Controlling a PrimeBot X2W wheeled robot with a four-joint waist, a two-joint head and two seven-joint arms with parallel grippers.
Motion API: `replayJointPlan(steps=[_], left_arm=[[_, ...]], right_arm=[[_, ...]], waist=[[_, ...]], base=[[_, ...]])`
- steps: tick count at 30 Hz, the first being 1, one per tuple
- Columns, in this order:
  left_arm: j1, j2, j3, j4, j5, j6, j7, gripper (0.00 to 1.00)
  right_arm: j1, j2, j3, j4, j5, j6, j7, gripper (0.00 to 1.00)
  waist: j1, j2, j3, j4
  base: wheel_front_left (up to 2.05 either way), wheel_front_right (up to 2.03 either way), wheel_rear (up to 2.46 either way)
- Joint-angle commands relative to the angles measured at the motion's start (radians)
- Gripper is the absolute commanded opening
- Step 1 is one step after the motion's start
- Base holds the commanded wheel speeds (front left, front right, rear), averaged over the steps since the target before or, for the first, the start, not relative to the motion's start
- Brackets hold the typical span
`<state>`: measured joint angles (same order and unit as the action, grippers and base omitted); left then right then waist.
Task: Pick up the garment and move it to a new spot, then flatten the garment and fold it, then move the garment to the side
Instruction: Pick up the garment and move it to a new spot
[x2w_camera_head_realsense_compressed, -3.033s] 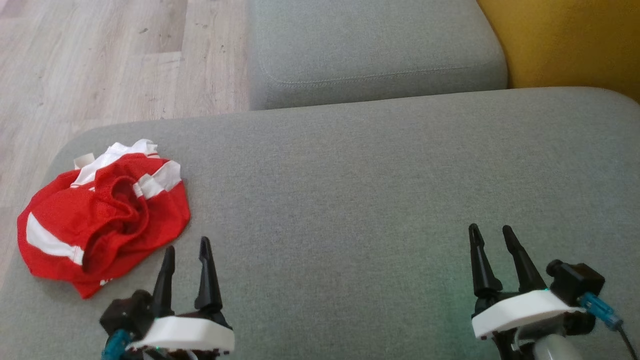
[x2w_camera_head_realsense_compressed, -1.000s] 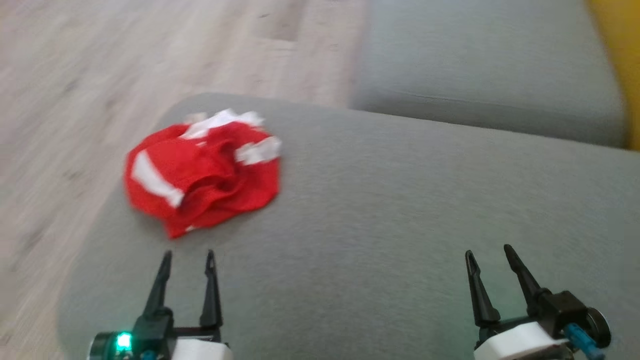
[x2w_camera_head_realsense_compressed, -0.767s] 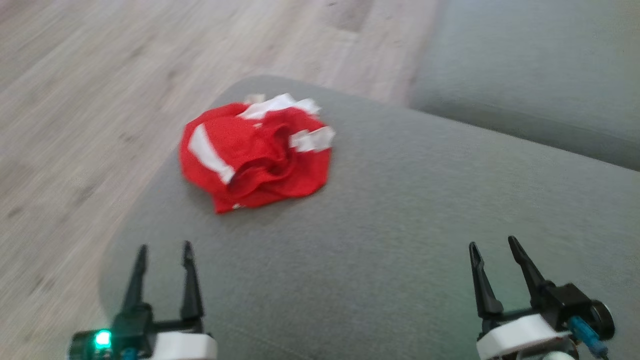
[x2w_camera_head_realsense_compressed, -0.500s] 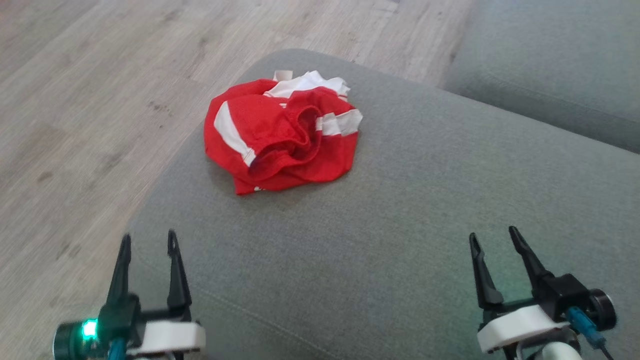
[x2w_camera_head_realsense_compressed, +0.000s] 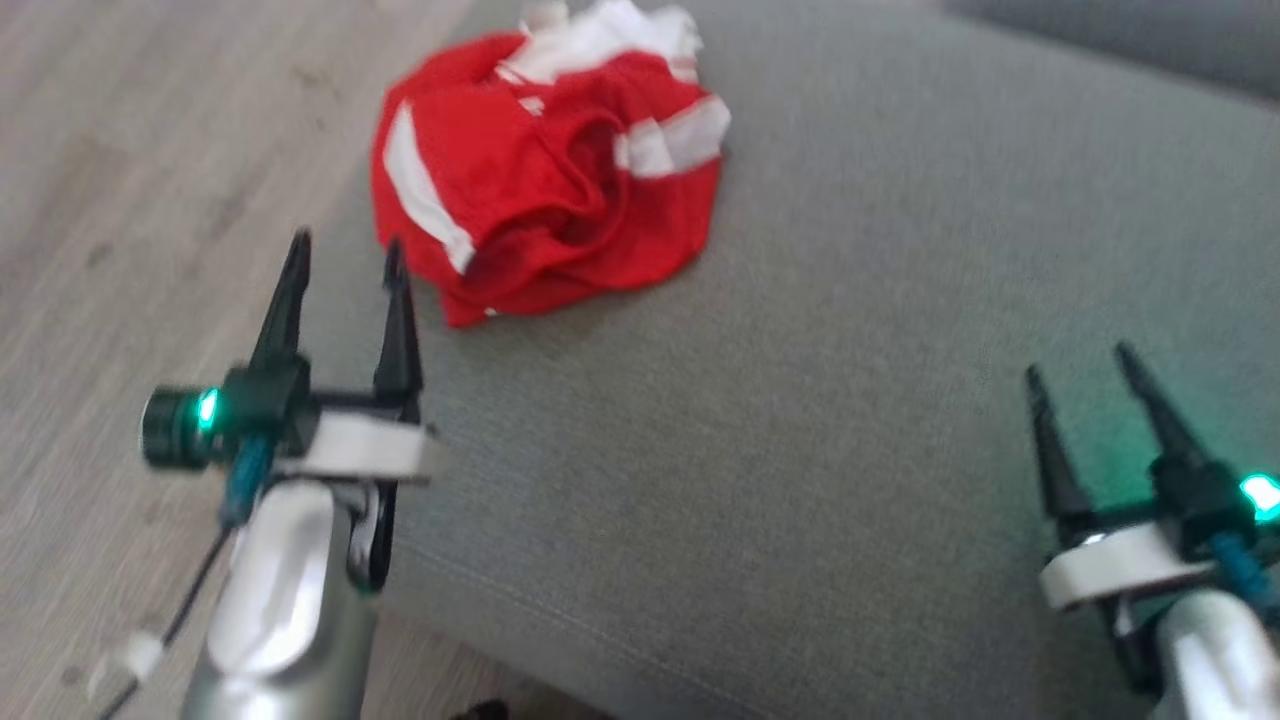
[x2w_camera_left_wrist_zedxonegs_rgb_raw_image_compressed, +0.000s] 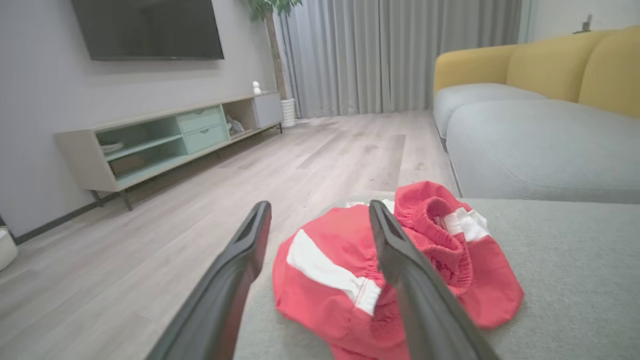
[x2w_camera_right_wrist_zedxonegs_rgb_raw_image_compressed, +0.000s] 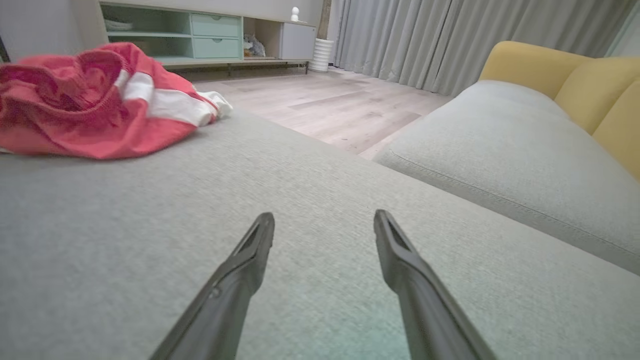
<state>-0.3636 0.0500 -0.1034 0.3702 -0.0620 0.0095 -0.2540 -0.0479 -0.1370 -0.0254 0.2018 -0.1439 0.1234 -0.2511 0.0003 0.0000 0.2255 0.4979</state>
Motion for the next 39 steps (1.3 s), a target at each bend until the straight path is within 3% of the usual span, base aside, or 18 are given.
replayJointPlan(steps=[1, 7, 16, 17, 18, 20, 26, 31, 39], left_arm=[[-0.043, 0.015, 0.022, -0.007, -0.009, -0.006, -0.008, 1.00], [-0.178, 0.005, -0.003, 0.198, -0.034, -0.004, -0.008, 1.00], [-0.283, 0.001, 0.037, 0.334, -0.070, 0.102, -0.008, 1.00], [-0.287, 0.001, 0.038, 0.332, -0.069, 0.108, -0.008, 0.92], [-0.289, 0.001, 0.039, 0.331, -0.068, 0.111, -0.008, 0.47], [-0.293, 0.001, 0.044, 0.327, -0.064, 0.121, -0.008, 0.02], [-0.311, 0.013, 0.070, 0.148, -0.037, 0.112, -0.008, 0.00], [-0.356, 0.042, 0.042, -0.021, 0.018, 0.077, -0.008, 0.00], [-0.542, 0.133, -0.058, -0.079, 0.115, -0.009, -0.008, 0.00]], right_arm=[[-0.027, -0.021, 0.016, -0.035, -0.009, 0.007, -0.011, 1.00], [-0.040, -0.065, -0.016, -0.059, -0.012, 0.007, -0.011, 1.00], [-0.051, -0.072, -0.023, -0.079, -0.012, 0.007, -0.011, 1.00], [-0.054, -0.070, -0.022, -0.079, -0.012, 0.007, -0.011, 1.00], [-0.057, -0.070, -0.022, -0.079, -0.012, 0.007, -0.011, 1.00], [-0.065, -0.068, -0.021, -0.079, -0.011, 0.007, -0.011, 1.00], [-0.078, -0.051, -0.008, -0.070, -0.005, 0.007, -0.011, 1.00], [-0.084, -0.007, 0.003, -0.051, 0.009, 0.007, -0.011, 1.00], [-0.071, 0.079, 0.007, -0.022, 0.072, 0.007, -0.011, 1.00]], waist=[[-0.0003, 0.0000, 0.111, -0.041], [-0.0003, 0.0000, 0.196, -0.058], [-0.0003, 0.0000, 0.249, -0.077], [-0.0003, 0.0000, 0.252, -0.077], [-0.0003, 0.0000, 0.253, -0.078], [-0.0003, 0.0000, 0.254, -0.079], [-0.0003, 0.0000, 0.219, -0.091], [-0.0003, 0.0000, 0.136, -0.130], [-0.0003, 0.0000, -0.048, -0.299]], base=[[0.00, 0.00, 0.00], [0.00, 0.00, 0.00], [0.00, 0.00, 0.00], [0.00, 0.00, 0.00], [0.00, 0.00, 0.00], [0.00, 0.00, 0.00], [0.00, 0.00, 0.00], [0.00, 0.00, 0.00], [0.00, 0.00, 0.00]])
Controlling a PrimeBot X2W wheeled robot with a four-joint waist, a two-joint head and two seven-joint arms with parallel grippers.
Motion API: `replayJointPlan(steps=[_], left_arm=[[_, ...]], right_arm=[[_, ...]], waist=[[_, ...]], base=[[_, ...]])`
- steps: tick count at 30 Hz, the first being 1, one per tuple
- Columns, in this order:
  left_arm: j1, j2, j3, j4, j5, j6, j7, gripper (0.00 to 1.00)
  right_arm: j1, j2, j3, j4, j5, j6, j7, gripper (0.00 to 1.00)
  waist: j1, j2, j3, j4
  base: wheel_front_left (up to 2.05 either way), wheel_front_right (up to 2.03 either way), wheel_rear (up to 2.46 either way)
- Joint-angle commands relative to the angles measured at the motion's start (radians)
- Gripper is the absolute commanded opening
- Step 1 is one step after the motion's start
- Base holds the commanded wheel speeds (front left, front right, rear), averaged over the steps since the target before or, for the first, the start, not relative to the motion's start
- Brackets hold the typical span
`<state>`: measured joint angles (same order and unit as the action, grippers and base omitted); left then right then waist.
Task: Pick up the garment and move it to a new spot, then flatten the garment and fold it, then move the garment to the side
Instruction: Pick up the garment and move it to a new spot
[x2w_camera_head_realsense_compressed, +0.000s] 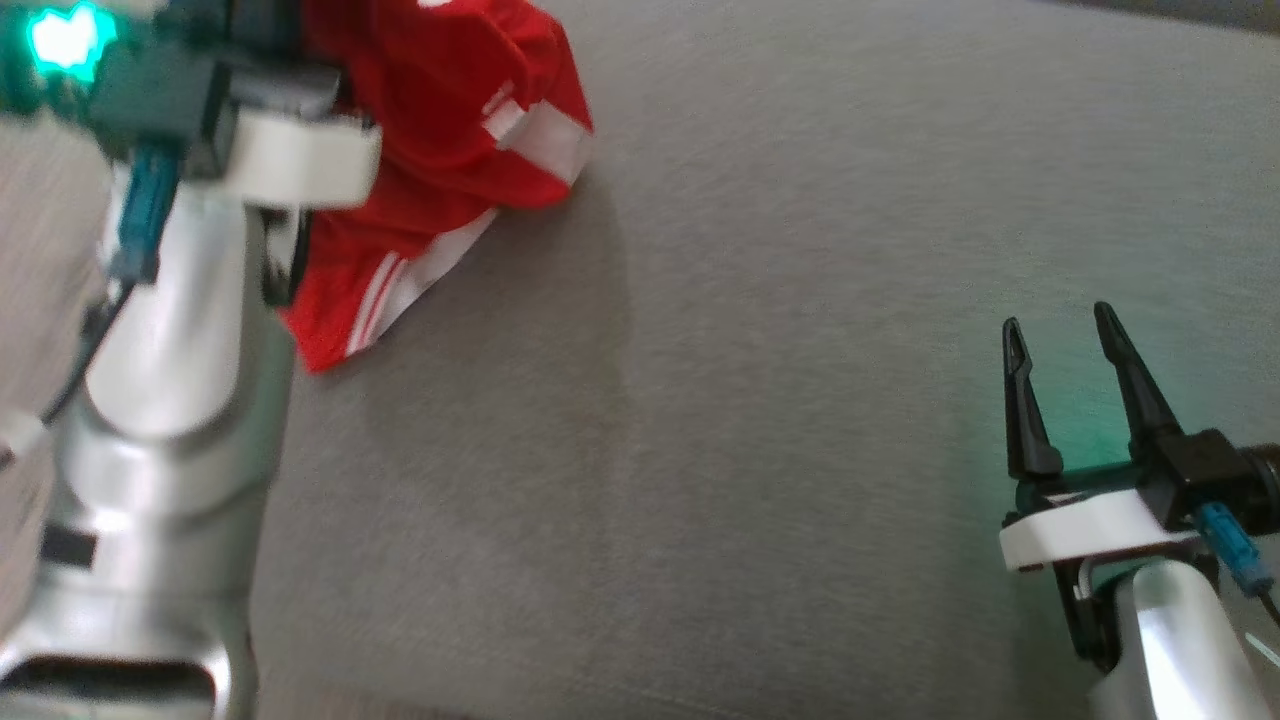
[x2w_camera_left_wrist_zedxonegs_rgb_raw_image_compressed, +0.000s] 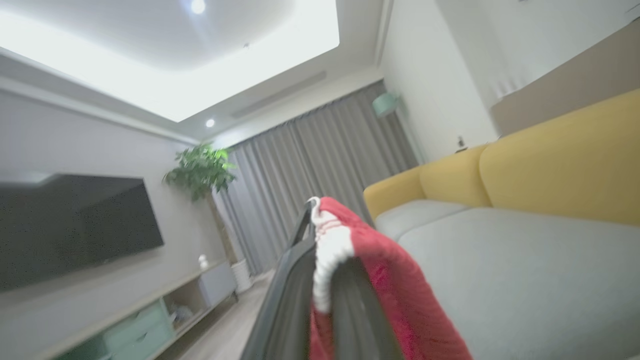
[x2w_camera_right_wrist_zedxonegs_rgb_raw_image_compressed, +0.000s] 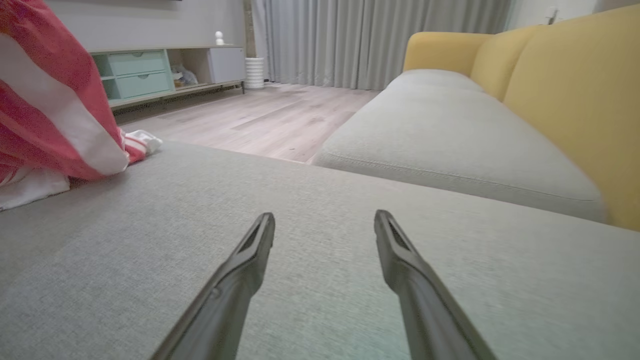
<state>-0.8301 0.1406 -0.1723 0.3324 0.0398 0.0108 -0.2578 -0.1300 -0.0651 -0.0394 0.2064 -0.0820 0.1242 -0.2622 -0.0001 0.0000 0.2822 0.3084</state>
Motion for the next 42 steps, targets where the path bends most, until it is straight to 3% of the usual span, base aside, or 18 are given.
replayJointPlan(steps=[1, 10, 19, 25, 31, 32, 33, 37, 42], left_arm=[[-0.101, 0.048, -0.003, -0.040, 0.022, -0.022, -0.004, 0.00], [-0.241, 0.029, -0.120, 0.008, 0.053, -0.095, 0.001, 0.00], [-0.289, -0.060, -0.197, 0.085, -0.017, -0.116, 0.000, 0.00], [-0.217, -0.083, -0.253, 0.260, -0.113, -0.129, -0.002, 0.00], [-0.086, -0.088, -0.308, 0.471, -0.184, -0.137, -0.003, 0.02], [-0.060, -0.088, -0.313, 0.495, -0.194, -0.137, -0.003, 0.45], [-0.036, -0.089, -0.315, 0.512, -0.202, -0.137, -0.004, 1.00], [0.078, -0.089, -0.307, 0.515, -0.226, -0.123, -0.004, 1.00], [0.264, -0.089, -0.259, 0.397, -0.248, -0.069, -0.004, 1.00]], right_arm=[[0.018, 0.010, 0.022, -0.028, 0.017, 0.007, 0.000, 1.00], [0.086, 0.015, 0.017, -0.065, 0.147, 0.007, 0.000, 1.00], [0.099, 0.015, 0.019, -0.121, 0.203, 0.007, 0.000, 1.00], [0.104, 0.015, 0.051, -0.128, 0.229, 0.007, 0.000, 1.00], [0.095, 0.015, 0.066, -0.115, 0.234, 0.007, 0.000, 1.00], [0.092, 0.015, 0.066, -0.112, 0.234, 0.007, 0.000, 1.00], [0.089, 0.015, 0.067, -0.110, 0.233, 0.007, 0.000, 1.00], [0.083, 0.015, 0.061, -0.096, 0.224, 0.007, 0.000, 1.00], [0.096, 0.015, 0.053, -0.069, 0.211, 0.007, 0.000, 1.00]], waist=[[0.0001, 0.0000, -0.127, -0.136], [0.0001, 0.0000, -0.274, -0.373], [0.0001, 0.0000, -0.285, -0.599], [0.0001, 0.0000, -0.252, -0.671], [0.0001, 0.0000, -0.213, -0.670], [0.0001, 0.0000, -0.207, -0.664], [0.0001, 0.0000, -0.201, -0.657], [0.0001, 0.0000, -0.187, -0.608], [0.0001, 0.0000, -0.201, -0.513]], base=[[0.00, 0.00, 0.00], [0.00, 0.00, 0.00], [0.00, 0.00, 0.00], [0.00, 0.00, 0.00], [0.00, 0.00, 0.00], [0.00, 0.00, 0.00], [0.00, 0.00, 0.00], [0.00, 0.00, 0.00], [0.00, 0.00, 0.00]])
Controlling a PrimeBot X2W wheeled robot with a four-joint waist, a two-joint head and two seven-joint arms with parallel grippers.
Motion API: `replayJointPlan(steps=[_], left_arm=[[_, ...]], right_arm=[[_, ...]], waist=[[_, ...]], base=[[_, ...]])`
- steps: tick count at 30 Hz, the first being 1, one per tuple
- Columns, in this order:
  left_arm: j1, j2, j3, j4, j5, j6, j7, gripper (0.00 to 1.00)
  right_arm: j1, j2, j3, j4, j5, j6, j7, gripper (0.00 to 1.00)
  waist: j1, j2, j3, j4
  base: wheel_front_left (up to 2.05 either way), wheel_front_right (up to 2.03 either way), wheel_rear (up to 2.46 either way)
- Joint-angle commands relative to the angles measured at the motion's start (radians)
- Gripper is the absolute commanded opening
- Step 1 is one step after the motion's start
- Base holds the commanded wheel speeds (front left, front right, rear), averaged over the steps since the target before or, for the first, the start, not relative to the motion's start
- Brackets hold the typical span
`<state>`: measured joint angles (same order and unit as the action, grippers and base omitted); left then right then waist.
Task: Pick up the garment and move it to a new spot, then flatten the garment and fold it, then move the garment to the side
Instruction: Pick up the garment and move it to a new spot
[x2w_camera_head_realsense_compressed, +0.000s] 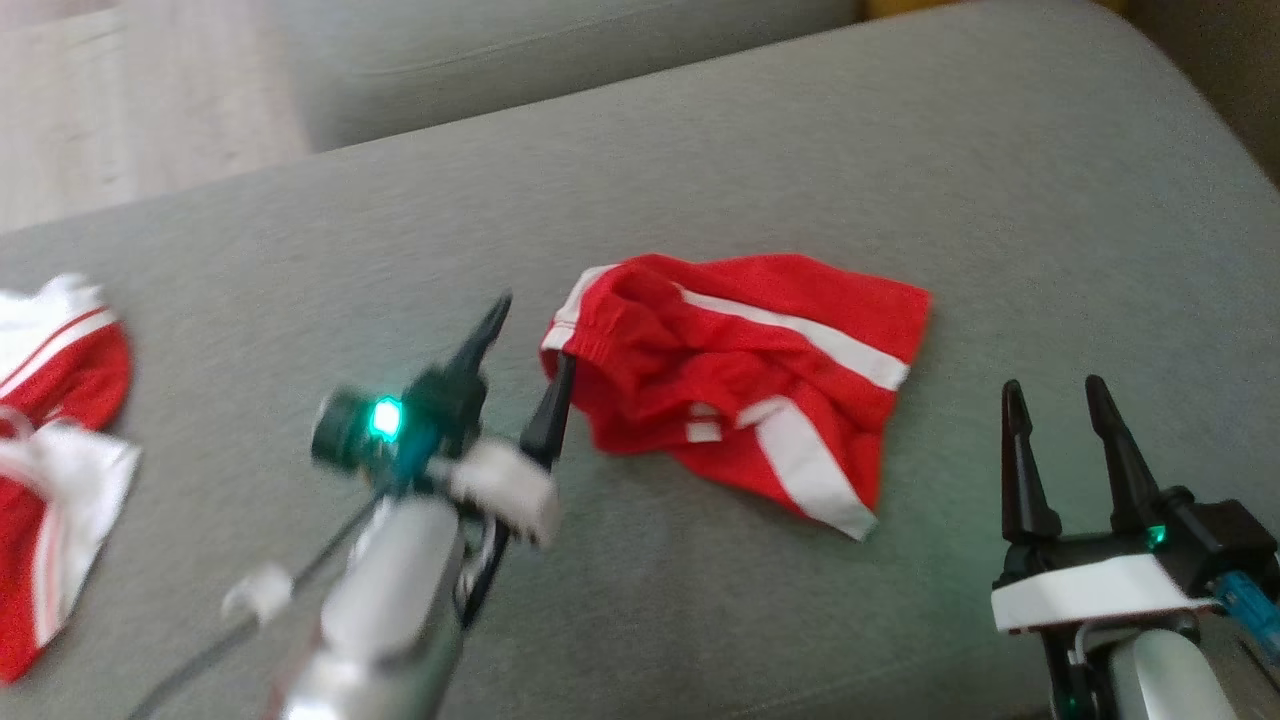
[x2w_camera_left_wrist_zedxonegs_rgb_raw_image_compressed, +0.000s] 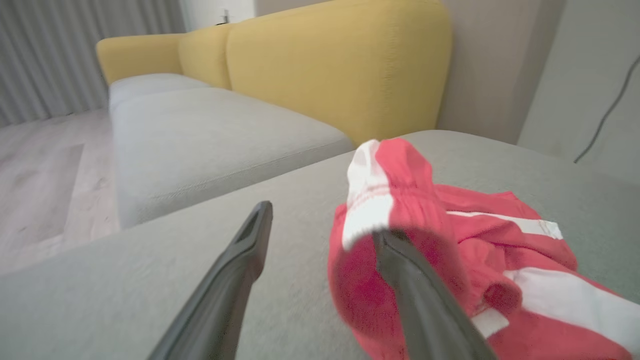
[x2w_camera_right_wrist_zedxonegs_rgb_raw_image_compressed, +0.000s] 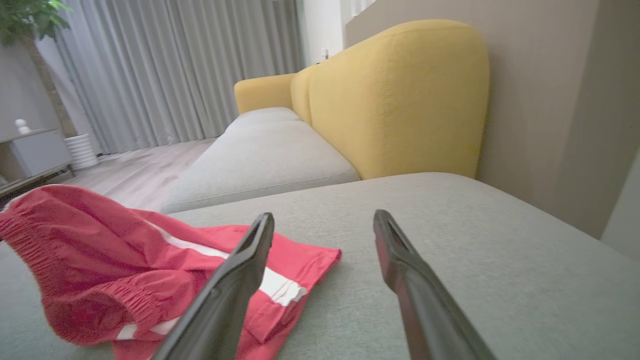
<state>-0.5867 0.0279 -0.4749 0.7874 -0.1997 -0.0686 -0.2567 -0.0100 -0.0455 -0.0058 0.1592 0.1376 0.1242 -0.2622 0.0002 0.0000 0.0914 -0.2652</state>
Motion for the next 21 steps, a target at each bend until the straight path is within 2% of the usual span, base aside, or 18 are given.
replayJointPlan(steps=[1, 7, 12, 17, 21], left_arm=[[0.064, 0.023, 0.056, -0.093, -0.012, 0.021, -0.005, 1.00], [0.325, 0.023, 0.115, -0.300, -0.019, 0.094, -0.005, 1.00], [0.465, 0.023, 0.148, -0.427, -0.033, 0.132, -0.005, 1.00], [0.602, 0.022, 0.192, -0.584, 0.008, 0.171, -0.005, 1.00], [0.680, 0.022, 0.210, -0.680, 0.026, 0.178, -0.005, 1.00]], right_arm=[[-0.019, -0.005, 0.020, -0.018, -0.012, 0.007, 0.000, 1.00], [0.032, -0.005, 0.013, 0.014, -0.044, 0.007, 0.000, 1.00], [0.056, -0.005, 0.011, 0.031, -0.046, 0.007, 0.000, 1.00], [0.098, -0.005, 0.017, 0.023, -0.037, 0.007, 0.000, 1.00], [0.132, -0.005, 0.034, 0.000, -0.030, 0.007, 0.000, 1.00]], waist=[[-0.0002, 0.0000, -0.016, 0.079], [-0.0002, 0.0000, -0.087, 0.198], [-0.0002, 0.0000, -0.133, 0.244], [-0.0002, 0.0000, -0.190, 0.272], [-0.0002, 0.0000, -0.223, 0.282]], base=[[0.00, 0.00, 0.00], [0.00, 0.00, 0.00], [0.00, 0.00, 0.00], [0.00, 0.00, 0.00], [0.00, 0.00, 0.00]])
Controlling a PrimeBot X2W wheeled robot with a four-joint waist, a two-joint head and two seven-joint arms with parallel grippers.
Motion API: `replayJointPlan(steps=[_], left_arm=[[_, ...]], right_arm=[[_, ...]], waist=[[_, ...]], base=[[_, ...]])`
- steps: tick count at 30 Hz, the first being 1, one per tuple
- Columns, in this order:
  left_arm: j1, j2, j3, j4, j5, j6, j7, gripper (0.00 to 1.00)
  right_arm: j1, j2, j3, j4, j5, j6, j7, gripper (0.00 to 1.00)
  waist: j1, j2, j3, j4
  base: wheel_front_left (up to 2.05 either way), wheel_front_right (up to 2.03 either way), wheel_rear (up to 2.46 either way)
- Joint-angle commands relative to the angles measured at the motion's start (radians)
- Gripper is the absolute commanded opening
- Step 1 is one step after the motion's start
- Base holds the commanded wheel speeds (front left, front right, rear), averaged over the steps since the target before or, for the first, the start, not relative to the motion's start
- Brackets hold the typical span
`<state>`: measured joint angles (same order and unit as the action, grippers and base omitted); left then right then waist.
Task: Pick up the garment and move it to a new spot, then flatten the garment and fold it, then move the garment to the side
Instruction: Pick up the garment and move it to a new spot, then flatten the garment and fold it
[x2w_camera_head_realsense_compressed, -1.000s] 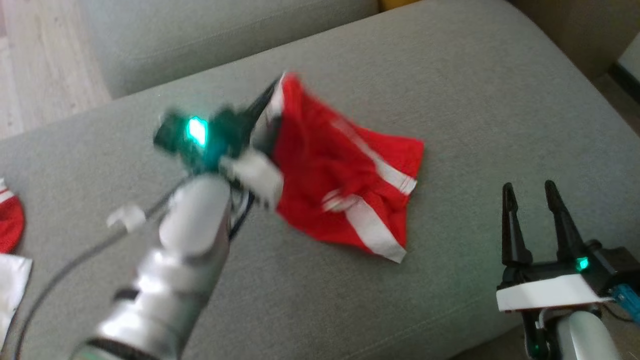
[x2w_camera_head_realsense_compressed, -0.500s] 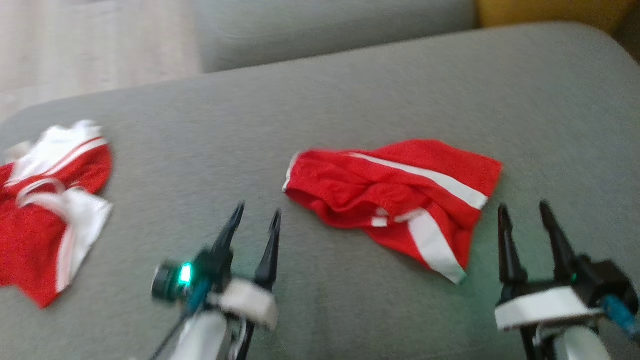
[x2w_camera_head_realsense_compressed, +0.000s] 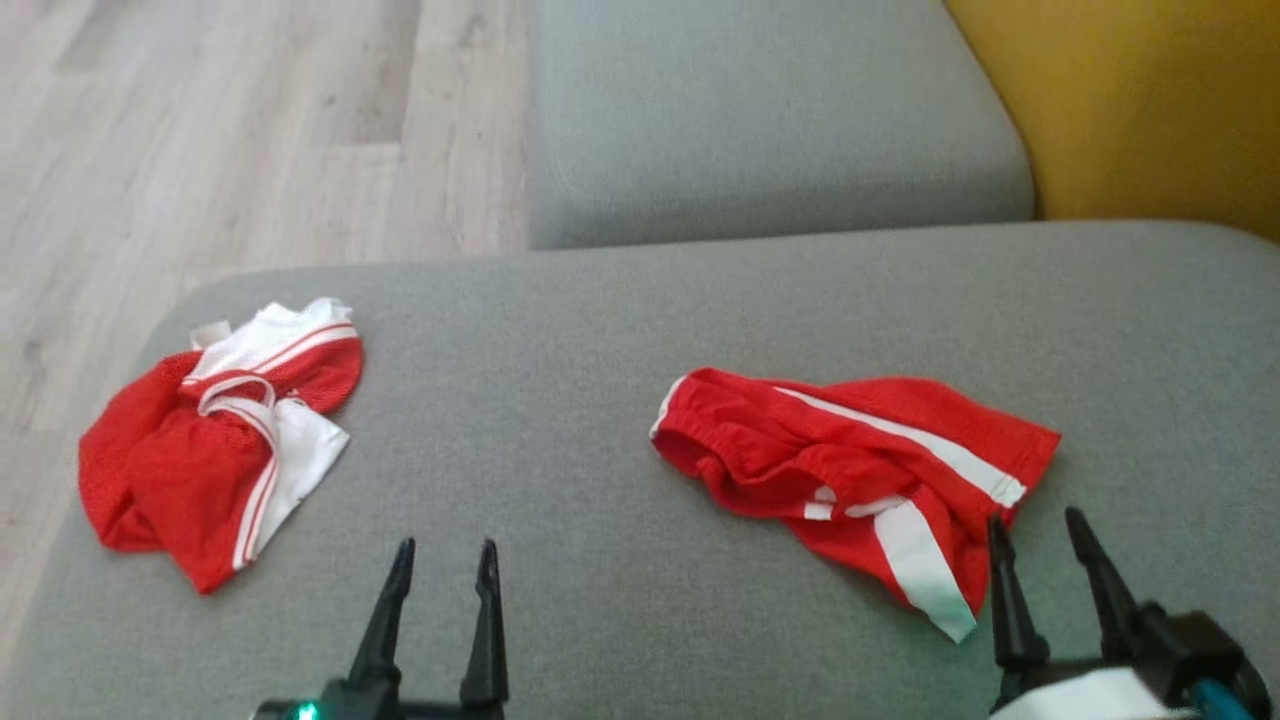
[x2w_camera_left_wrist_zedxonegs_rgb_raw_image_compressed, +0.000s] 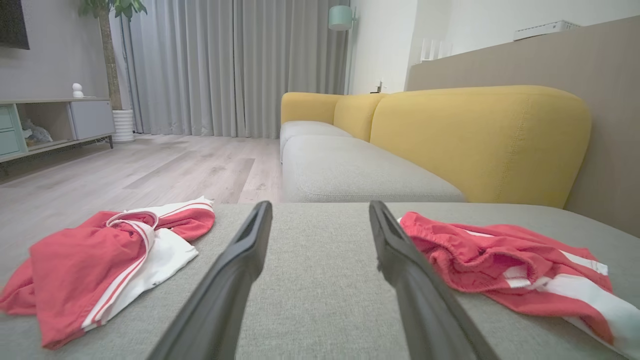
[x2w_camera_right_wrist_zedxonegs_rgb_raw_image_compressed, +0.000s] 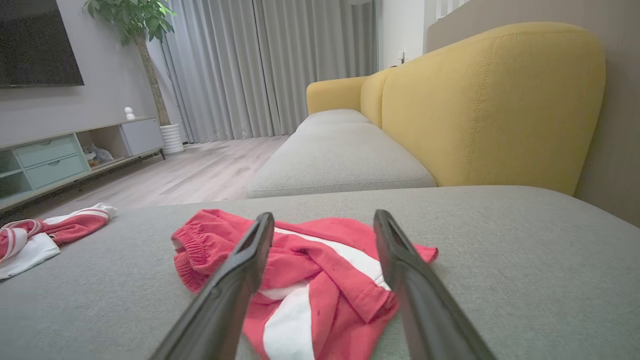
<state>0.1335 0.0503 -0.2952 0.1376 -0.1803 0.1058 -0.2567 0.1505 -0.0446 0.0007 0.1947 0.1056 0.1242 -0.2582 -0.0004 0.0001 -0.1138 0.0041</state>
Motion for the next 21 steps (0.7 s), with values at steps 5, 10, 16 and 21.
replayJointPlan(steps=[5, 10, 16, 21], left_arm=[[0.013, 0.000, 0.027, -0.072, 0.057, 0.000, -0.005, 1.00], [0.038, 0.000, 0.038, -0.083, 0.077, 0.006, -0.005, 1.00], [0.044, 0.000, 0.042, -0.083, 0.082, 0.003, -0.005, 1.00], [0.050, 0.000, 0.041, -0.073, 0.084, -0.003, -0.005, 1.00]], right_arm=[[0.009, -0.006, 0.044, -0.065, -0.003, 0.007, -0.004, 1.00], [0.029, -0.006, 0.049, -0.078, -0.003, 0.007, -0.004, 1.00], [0.031, -0.006, 0.057, -0.078, -0.001, 0.007, -0.004, 1.00], [0.026, -0.006, 0.066, -0.069, -0.003, 0.007, -0.004, 1.00]], waist=[[0.0004, -0.0001, -0.039, 0.013], [0.0004, -0.0001, -0.050, 0.013], [0.0004, -0.0001, -0.048, 0.010], [0.0004, -0.0001, -0.046, -0.008]], base=[[0.00, 0.00, 0.00], [0.00, 0.00, 0.00], [0.00, 0.00, 0.00], [0.00, 0.00, 0.00]])
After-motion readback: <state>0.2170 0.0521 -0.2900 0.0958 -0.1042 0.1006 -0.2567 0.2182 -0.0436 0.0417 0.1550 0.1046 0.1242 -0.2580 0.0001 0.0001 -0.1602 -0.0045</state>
